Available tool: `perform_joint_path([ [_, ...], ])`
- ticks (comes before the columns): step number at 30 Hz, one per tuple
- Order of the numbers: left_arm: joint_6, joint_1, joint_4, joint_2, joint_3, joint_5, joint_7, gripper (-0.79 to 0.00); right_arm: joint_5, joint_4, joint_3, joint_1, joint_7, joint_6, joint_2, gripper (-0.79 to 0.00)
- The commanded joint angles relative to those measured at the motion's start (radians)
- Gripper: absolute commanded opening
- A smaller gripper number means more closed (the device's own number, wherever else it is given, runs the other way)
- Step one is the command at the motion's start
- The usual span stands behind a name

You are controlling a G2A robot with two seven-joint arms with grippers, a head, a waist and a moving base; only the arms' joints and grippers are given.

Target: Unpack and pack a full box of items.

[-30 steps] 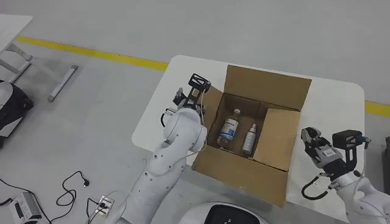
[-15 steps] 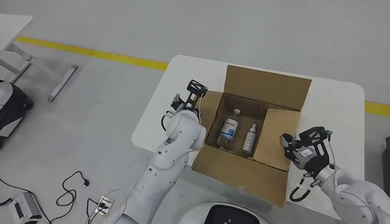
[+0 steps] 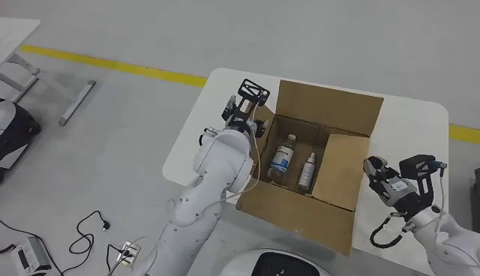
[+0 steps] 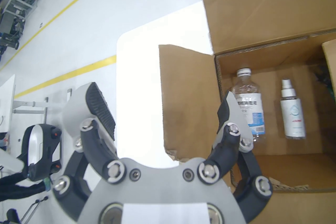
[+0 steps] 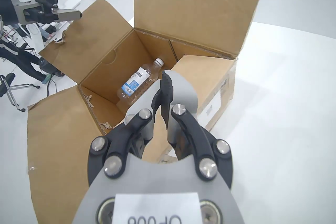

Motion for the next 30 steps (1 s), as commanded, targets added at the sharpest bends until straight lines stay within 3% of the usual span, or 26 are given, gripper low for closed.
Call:
perform_joint_path([
  [1,-0.02,0.0,-0.028,-0.004,0.009,-0.102,0.003,0.0,0.006,-0.012,0.024,-0.016,-0.002,0.001,0.003,-0.785],
  [7,-0.125,-0.029,-0.018,-0.013,0.048,-0.408,-0.027,0.0,0.028,-0.041,0.105,-0.078,-0.011,0.009,0.01,-0.785],
  [12,-0.138,-0.063,0.086,-0.022,0.106,-0.606,-0.062,0.0,0.041,-0.057,0.175,-0.135,-0.024,-0.006,0.017,-0.785],
  [18,-0.107,-0.107,0.218,-0.032,0.141,-0.836,-0.113,0.0,-0.048,-0.049,0.222,-0.19,-0.089,-0.057,0.023,-0.785],
  [30,-0.095,-0.091,0.241,-0.032,0.142,-0.872,-0.091,0.0,-0.062,-0.059,0.246,-0.235,-0.145,-0.068,0.023,-0.785],
])
